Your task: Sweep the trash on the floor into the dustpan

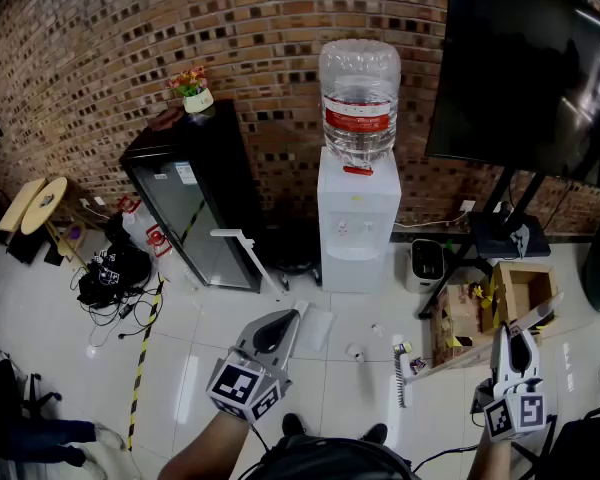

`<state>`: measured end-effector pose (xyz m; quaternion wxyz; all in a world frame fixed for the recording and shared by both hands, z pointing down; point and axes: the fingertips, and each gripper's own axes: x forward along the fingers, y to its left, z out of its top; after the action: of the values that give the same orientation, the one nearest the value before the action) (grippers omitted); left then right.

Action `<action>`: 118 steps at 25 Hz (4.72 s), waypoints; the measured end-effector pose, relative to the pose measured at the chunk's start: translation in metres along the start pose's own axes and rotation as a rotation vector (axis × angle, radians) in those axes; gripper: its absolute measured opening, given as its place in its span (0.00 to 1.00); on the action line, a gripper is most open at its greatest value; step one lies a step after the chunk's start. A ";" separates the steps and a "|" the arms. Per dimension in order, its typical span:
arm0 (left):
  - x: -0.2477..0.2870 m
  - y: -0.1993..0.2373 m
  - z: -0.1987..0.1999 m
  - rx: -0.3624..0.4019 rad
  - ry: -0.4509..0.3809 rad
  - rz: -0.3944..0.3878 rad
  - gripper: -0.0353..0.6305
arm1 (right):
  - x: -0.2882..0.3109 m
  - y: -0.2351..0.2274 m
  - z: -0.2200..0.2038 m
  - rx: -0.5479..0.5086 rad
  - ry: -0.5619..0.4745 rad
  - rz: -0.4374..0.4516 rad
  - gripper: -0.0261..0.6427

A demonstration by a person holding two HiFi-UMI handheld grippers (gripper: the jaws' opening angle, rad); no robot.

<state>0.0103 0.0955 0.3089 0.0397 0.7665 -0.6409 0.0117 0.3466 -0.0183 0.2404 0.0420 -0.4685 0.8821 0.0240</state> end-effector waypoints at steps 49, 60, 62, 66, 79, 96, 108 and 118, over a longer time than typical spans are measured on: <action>0.139 0.056 -0.150 0.096 0.277 -0.444 0.07 | 0.019 -0.001 -0.255 0.060 0.220 -0.474 0.20; 0.213 0.115 -0.231 0.104 0.365 -0.535 0.07 | 0.076 -0.005 -0.365 0.024 0.331 -0.622 0.20; 0.223 0.128 -0.241 0.107 0.368 -0.551 0.07 | 0.089 0.001 -0.376 0.017 0.331 -0.647 0.20; 0.239 0.155 -0.259 0.110 0.372 -0.570 0.07 | 0.132 0.011 -0.388 -0.003 0.323 -0.655 0.20; 0.235 0.247 -0.270 0.083 0.378 -0.534 0.07 | 0.285 0.101 -0.424 -0.016 0.398 -0.495 0.20; 0.210 0.314 -0.263 0.050 0.370 -0.451 0.07 | 0.388 0.191 -0.442 0.045 0.401 -0.342 0.21; 0.211 0.338 -0.257 0.036 0.357 -0.434 0.07 | 0.442 0.260 -0.434 0.119 0.364 -0.218 0.21; 0.203 0.346 -0.252 0.017 0.345 -0.419 0.07 | 0.457 0.315 -0.419 0.165 0.344 -0.097 0.22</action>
<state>-0.2859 -0.1457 0.5901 0.1433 0.8693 -0.4520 0.1392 -0.1912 -0.2528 0.6139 -0.0700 -0.5027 0.8517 -0.1307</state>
